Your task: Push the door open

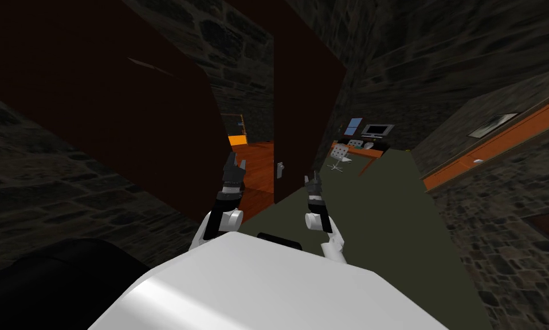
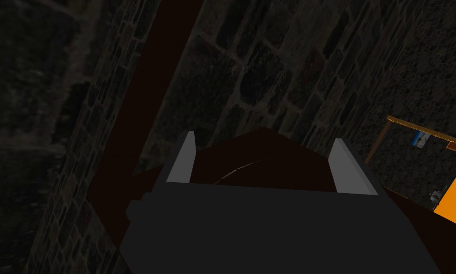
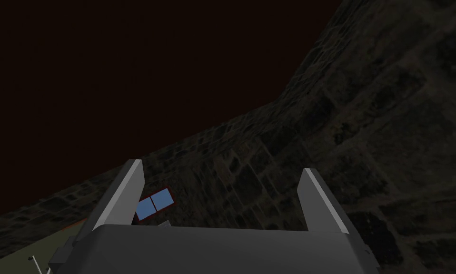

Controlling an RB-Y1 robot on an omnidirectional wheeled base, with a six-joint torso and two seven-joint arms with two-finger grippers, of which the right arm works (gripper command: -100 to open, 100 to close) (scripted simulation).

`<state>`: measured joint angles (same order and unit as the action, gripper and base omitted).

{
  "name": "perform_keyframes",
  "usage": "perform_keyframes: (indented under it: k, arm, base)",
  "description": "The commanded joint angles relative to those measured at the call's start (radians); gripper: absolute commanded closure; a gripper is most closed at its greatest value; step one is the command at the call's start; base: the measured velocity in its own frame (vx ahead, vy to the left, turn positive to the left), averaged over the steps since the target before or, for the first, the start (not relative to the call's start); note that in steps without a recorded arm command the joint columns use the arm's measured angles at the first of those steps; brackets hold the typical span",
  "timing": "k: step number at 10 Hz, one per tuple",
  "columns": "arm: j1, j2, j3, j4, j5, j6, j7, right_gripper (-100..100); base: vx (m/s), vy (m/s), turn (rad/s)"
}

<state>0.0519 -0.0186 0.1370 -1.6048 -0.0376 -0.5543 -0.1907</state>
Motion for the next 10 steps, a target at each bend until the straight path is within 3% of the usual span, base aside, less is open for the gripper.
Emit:
perform_keyframes:
  k: [1,2,3,4,5,6,7,8,9,10]
  arm:
    - [-0.01,-0.001,0.009,0.032,0.002,0.001,-0.002,-100]
    - [-0.045,-0.002,0.023,0.069,0.004,0.003,-0.003,-100]
    - [-0.045,-0.002,0.023,0.089,0.004,0.003,-0.003,-100]
    - [-0.079,-0.003,0.038,0.127,0.007,0.005,-0.005,-100]
    - [-0.079,-0.003,0.038,0.147,0.007,0.005,-0.005,-100]
    - [-0.114,-0.003,0.052,0.183,0.01,0.007,-0.006,-100]
    - [-0.114,-0.003,0.052,0.204,0.01,0.007,-0.006,-100]
    - [-0.148,-0.002,0.067,0.245,0.012,0.009,-0.007,-100]
    - [-0.148,-0.002,0.067,0.262,0.012,0.009,-0.007,-100]
    - [-0.183,-0.002,0.082,0.297,0.015,0.011,-0.009,-100]
  base:
    - [0.036,-0.05,0.044]
    - [0.046,-0.054,0.054]
    - [0.035,-0.05,0.047]
    - [0.051,-0.054,0.075]
    - [0.051,-0.049,0.038]
    - [0.047,-0.052,0.061]
    - [0.036,-0.047,0.04]
    - [0.04,-0.062,0.066]
    - [0.04,-0.056,0.047]
    - [0.049,-0.063,0.07]
